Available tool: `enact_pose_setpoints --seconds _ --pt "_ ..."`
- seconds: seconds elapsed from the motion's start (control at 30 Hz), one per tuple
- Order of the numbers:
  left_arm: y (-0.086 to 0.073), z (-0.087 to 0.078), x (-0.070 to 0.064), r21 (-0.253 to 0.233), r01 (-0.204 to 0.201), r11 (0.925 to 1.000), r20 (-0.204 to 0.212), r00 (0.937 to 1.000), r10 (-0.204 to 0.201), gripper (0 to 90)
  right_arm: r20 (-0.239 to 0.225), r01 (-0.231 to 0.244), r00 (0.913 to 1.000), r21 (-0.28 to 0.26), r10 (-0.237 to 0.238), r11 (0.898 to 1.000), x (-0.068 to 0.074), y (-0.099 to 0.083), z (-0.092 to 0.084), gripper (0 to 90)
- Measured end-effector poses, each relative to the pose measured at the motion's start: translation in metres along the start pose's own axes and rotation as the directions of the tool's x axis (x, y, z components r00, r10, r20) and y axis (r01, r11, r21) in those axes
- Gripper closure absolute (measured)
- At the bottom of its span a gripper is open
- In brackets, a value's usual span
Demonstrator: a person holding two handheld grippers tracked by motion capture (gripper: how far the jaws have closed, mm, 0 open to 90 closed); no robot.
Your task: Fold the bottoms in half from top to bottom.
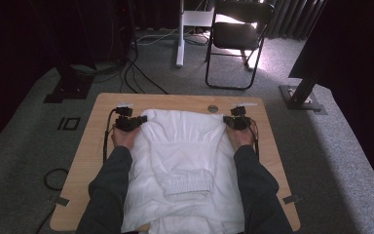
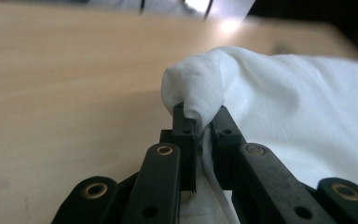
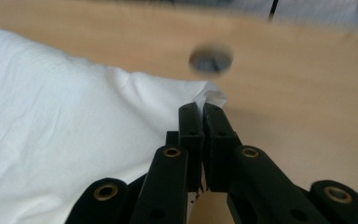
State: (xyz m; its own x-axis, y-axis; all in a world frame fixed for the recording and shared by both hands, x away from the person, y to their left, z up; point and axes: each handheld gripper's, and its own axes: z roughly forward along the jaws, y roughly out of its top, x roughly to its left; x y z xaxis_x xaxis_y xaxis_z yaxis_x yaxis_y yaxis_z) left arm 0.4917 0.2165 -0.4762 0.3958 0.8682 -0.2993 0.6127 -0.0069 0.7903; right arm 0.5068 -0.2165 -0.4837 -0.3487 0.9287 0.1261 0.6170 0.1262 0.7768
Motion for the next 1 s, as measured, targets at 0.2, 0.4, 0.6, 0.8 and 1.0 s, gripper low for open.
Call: enact_pose_setpoints --seconds 0.2,0.4,0.6,0.8,1.0 --pt "0.026 -0.029 -0.014 -0.099 -0.027 0.9947 0.041 0.9987 0.031 84.3 0.019 0.021 0.9997 -0.169 -0.018 0.985 0.006 0.029 -0.038 87.5" --pt "0.006 -0.056 -0.025 -0.124 -0.072 0.9896 0.109 0.9903 0.086 84.0 -0.048 0.04 0.9975 -0.231 -0.052 0.972 0.007 0.009 -0.07 87.4" --pt "-0.029 -0.096 -0.042 -0.135 -0.154 0.9789 0.157 0.9721 0.175 84.0 -0.102 0.07 0.9898 -0.255 -0.099 0.964 0.012 -0.037 -0.108 87.3" --pt "-0.077 -0.135 -0.052 -0.115 -0.198 0.9734 0.193 0.9567 0.218 84.0 -0.135 0.105 0.9807 -0.244 -0.141 0.964 0.019 -0.086 -0.143 87.3" --pt "-0.129 -0.156 -0.052 -0.04 -0.193 0.9805 0.199 0.9601 0.197 84.7 -0.166 0.108 0.9757 -0.206 -0.143 0.973 0.026 -0.13 -0.161 87.8"
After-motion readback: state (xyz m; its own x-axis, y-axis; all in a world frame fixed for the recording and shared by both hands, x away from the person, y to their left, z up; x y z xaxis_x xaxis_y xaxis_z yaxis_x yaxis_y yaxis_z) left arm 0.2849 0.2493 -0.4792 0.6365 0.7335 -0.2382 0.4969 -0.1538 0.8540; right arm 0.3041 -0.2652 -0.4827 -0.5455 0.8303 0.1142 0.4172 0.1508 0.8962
